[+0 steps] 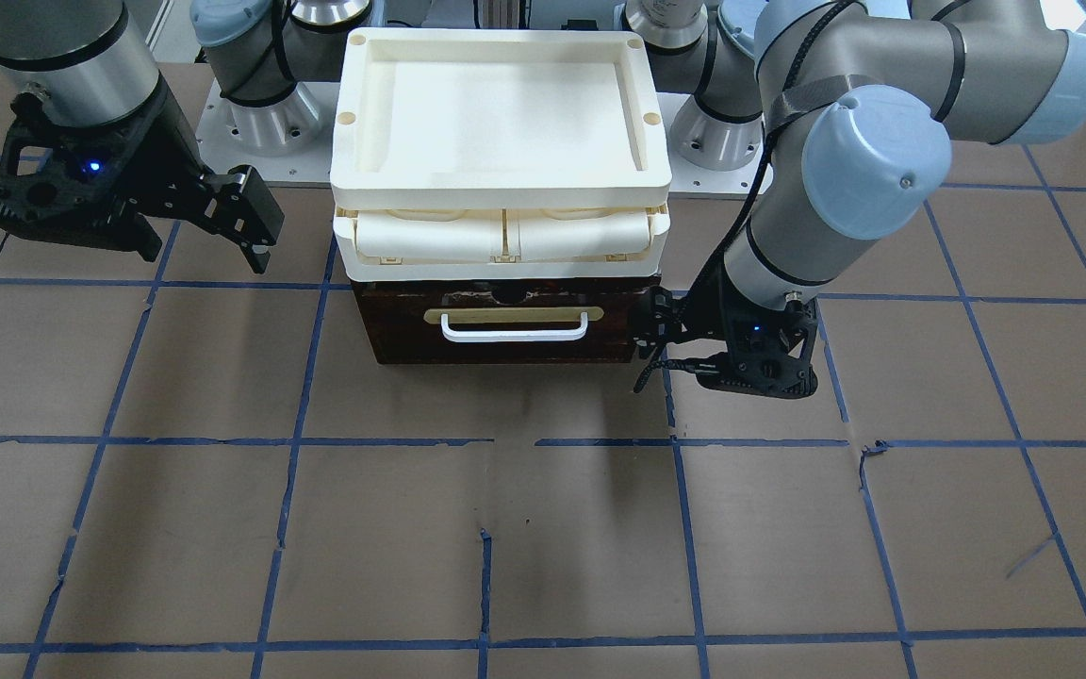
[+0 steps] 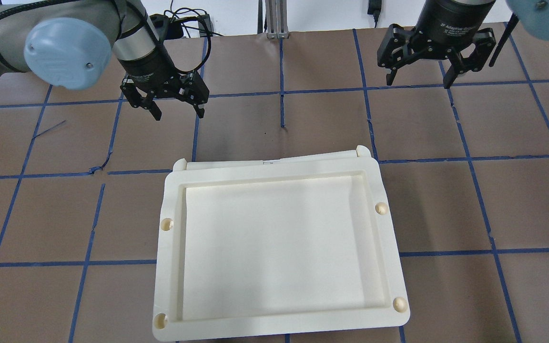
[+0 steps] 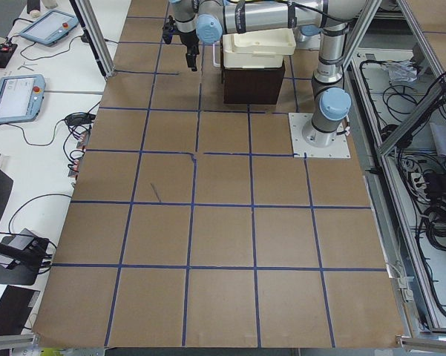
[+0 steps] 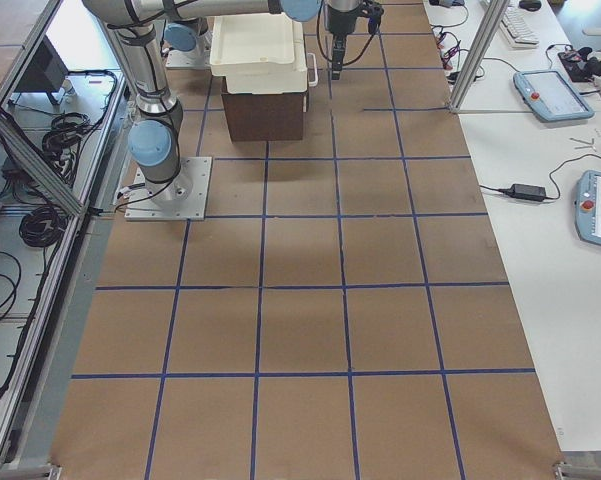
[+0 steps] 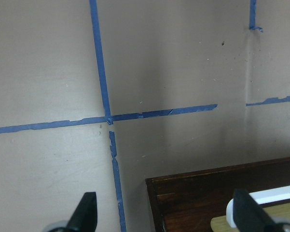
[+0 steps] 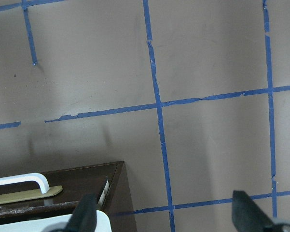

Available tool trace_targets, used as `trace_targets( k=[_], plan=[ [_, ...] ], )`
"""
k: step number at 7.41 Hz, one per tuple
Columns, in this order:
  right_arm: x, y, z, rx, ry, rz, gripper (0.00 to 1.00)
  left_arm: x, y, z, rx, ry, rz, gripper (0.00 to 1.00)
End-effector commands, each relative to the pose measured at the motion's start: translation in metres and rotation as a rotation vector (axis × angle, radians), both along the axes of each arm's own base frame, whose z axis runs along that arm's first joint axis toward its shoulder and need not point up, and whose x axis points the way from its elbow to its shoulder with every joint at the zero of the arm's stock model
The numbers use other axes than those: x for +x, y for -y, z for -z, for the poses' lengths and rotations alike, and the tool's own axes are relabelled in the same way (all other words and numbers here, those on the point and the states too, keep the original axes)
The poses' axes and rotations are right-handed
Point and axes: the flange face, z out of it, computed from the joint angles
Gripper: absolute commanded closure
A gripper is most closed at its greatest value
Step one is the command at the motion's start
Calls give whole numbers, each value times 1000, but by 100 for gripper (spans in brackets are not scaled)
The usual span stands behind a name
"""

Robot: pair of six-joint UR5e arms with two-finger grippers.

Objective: Put scissors in drawer and close it
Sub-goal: 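Lift the left gripper away from the closed drawer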

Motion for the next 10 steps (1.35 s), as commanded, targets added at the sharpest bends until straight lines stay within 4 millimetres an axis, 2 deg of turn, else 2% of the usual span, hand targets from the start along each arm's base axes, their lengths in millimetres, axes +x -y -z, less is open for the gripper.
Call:
trace_targets(
  k=[1, 2, 5, 7, 9, 10],
  plan=[
    [0, 0, 0, 1, 0, 0, 0, 30, -9, -22, 0, -1, -50, 0],
    [2, -1, -1, -2, -1, -3, 0, 33, -13, -28, 3, -7, -43, 0],
    [3, -1, -1, -2, -1, -4, 0, 33, -14, -23, 13, -9, -40, 0],
    [7, -3, -2, -2, 3, -12, 0, 24, -21, -25, 13, -8, -27, 0],
    [8, -4, -2, -5, 14, -17, 0, 26, -24, -21, 24, -4, -29, 0],
    [8, -3, -3, -8, 15, -15, 0, 24, -27, -28, 14, 2, -22, 0]
  ],
)
